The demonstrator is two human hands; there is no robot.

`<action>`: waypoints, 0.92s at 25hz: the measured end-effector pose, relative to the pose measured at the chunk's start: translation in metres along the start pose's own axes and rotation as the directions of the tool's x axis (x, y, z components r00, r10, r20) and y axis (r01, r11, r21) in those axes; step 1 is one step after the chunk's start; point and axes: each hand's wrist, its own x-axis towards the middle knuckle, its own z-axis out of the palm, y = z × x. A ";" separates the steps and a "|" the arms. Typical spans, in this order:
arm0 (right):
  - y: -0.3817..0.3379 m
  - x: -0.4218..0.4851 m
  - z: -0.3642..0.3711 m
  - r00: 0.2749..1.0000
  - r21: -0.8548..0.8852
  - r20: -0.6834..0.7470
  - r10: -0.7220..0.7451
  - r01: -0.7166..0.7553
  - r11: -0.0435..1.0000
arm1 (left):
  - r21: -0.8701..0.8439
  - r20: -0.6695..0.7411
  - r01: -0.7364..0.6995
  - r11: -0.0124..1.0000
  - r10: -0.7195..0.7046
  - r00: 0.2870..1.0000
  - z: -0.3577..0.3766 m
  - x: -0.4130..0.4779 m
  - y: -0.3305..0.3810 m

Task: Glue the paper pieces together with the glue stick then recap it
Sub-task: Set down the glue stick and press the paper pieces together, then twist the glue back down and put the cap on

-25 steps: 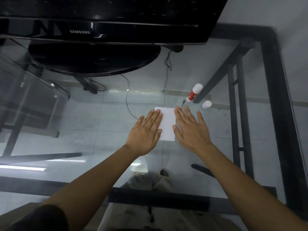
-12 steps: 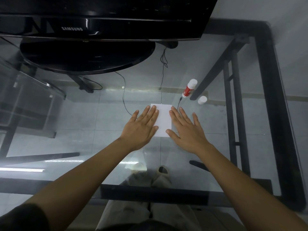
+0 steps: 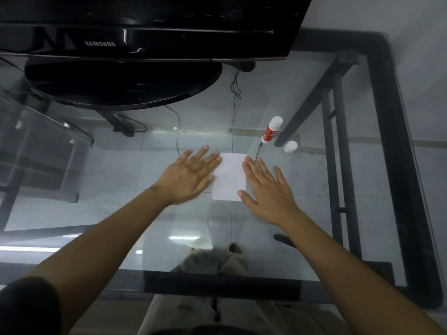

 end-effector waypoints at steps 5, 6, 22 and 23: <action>-0.001 0.000 0.002 1.000 -0.001 -0.001 0.002 -0.002 1.000 | -0.045 -0.041 -0.131 0.990 0.129 0.991 0.009 0.006 0.025; -0.001 0.001 0.002 1.000 -0.004 0.001 0.002 -0.002 1.000 | -0.044 -0.041 -0.115 0.992 0.114 0.993 0.010 0.009 0.024; -0.004 -0.005 0.003 0.998 0.066 -0.056 0.016 -0.013 0.998 | -0.255 -0.223 0.116 0.960 -0.175 0.959 -0.006 0.008 0.045; -0.005 -0.009 0.003 0.996 0.095 -0.071 0.045 -0.038 0.995 | -0.260 -0.227 0.113 0.959 -0.175 0.958 -0.007 0.009 0.045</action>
